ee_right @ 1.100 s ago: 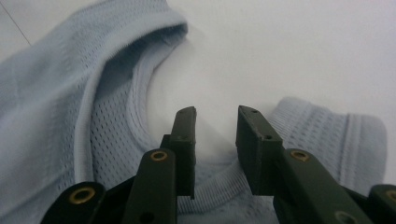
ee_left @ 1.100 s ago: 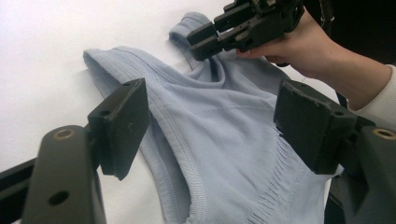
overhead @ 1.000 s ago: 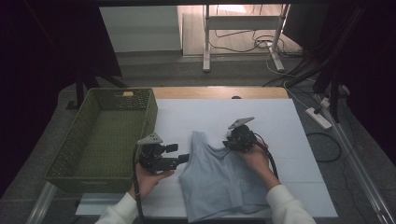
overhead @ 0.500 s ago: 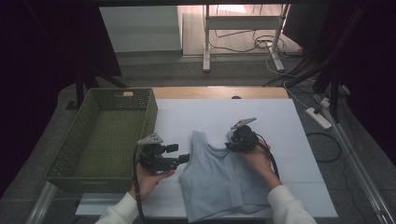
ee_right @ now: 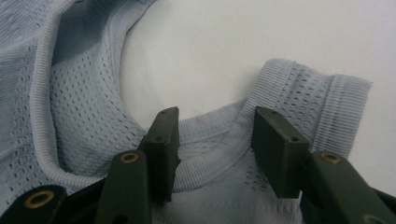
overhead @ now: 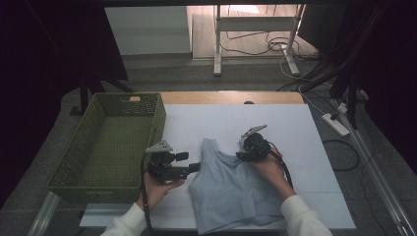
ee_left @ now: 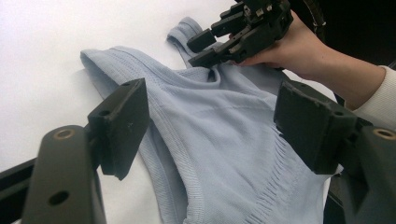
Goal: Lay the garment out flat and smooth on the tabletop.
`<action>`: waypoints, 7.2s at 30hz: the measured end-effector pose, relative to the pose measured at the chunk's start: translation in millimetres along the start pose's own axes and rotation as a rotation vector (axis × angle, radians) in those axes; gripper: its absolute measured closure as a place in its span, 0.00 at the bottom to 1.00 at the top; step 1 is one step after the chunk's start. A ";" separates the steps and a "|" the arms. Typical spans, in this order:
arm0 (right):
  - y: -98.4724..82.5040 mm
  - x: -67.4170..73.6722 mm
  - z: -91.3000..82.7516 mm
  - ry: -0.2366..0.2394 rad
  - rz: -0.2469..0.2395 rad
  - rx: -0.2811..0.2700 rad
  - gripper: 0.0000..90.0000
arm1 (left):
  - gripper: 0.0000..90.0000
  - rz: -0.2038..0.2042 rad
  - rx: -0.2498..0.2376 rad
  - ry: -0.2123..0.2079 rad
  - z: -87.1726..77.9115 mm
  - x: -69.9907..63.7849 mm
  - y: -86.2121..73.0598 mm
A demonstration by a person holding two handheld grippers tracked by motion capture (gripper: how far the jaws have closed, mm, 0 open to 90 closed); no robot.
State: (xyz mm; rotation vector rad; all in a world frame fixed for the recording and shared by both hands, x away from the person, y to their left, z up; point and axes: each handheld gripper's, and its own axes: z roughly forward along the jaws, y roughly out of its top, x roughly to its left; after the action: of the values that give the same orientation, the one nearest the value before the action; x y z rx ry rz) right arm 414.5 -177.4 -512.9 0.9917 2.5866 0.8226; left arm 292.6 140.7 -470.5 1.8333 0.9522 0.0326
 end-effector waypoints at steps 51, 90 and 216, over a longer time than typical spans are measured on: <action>6.4 -24.7 -3.7 -0.151 0.038 -0.104 0.97 | 0.29 0.000 0.011 0.006 1.6 -0.7 -2.2; 16.7 -1.3 13.5 -0.071 0.044 0.019 0.53 | 0.29 0.005 0.014 0.003 2.9 -1.3 -1.9; -44.8 56.4 -84.5 0.234 -0.041 -0.211 0.99 | 0.29 -0.003 0.027 0.001 3.0 5.5 -4.8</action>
State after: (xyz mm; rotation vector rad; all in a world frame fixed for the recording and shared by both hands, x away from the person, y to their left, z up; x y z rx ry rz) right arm 313.9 -201.8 -472.6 0.8216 2.6265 1.2376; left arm 294.9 142.6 -477.8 1.8567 0.9604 0.0183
